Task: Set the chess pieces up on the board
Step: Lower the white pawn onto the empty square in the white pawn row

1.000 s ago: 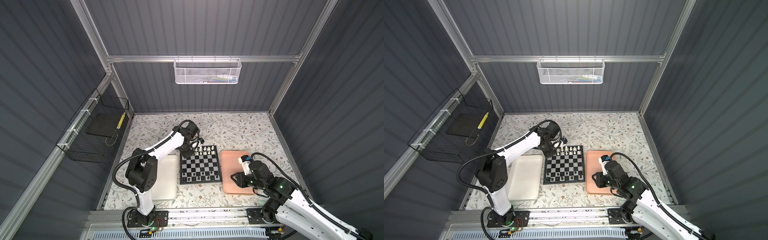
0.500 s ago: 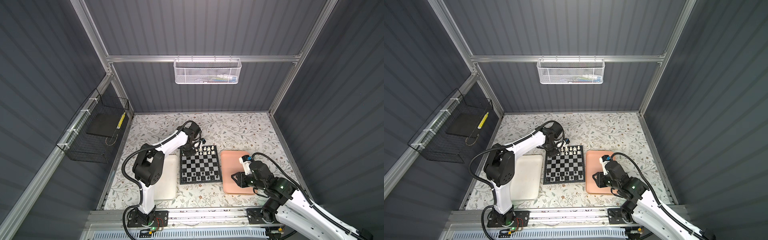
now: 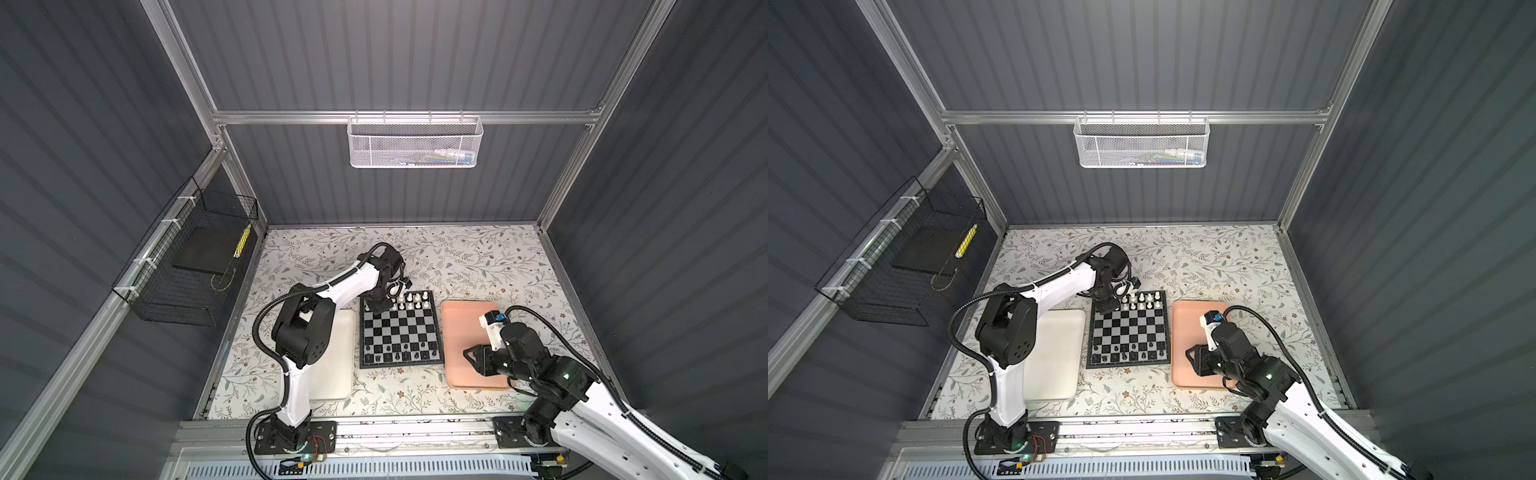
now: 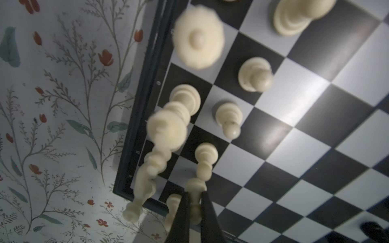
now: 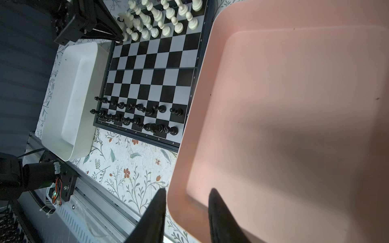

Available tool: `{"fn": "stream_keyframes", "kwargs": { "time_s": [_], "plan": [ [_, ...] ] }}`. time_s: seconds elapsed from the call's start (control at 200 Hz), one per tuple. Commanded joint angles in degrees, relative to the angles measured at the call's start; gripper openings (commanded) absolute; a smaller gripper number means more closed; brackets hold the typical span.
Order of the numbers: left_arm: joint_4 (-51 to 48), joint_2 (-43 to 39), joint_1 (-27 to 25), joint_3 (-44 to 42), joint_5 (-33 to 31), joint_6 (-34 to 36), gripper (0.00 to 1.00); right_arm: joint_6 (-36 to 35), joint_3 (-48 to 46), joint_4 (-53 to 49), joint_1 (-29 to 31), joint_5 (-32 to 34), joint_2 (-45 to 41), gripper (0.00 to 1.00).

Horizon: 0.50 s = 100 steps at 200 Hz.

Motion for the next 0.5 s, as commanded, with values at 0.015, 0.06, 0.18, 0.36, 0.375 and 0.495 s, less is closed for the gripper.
{"fn": "stream_keyframes", "kwargs": {
  "time_s": [0.015,0.06,0.18,0.36,0.375,0.495],
  "plan": [
    [0.51,0.46,-0.35,0.49,-1.13,1.06,0.08,-0.01,0.38,-0.94,-0.02,1.0,-0.78,0.37],
    [0.52,0.52,-0.35,0.49,-0.93,1.06,0.08,0.04,0.35,-0.95,-0.01,0.86,-0.74,0.37],
    [0.24,1.06,-0.34,0.84,-1.14,1.04,0.08,0.0,0.38,-0.94,0.05,0.97,-0.78,0.37],
    [0.26,1.27,-0.35,0.63,-1.17,1.22,0.08,0.05,0.3,-0.88,-0.02,1.05,-0.76,0.37],
    [0.24,1.29,-0.31,0.58,-1.16,1.23,0.08,0.0,0.29,-0.87,-0.02,1.07,-0.73,0.37],
    [0.46,1.23,-0.31,0.57,-1.16,1.23,0.08,0.0,0.29,-0.9,0.02,1.07,-0.73,0.37]
  ]
}}
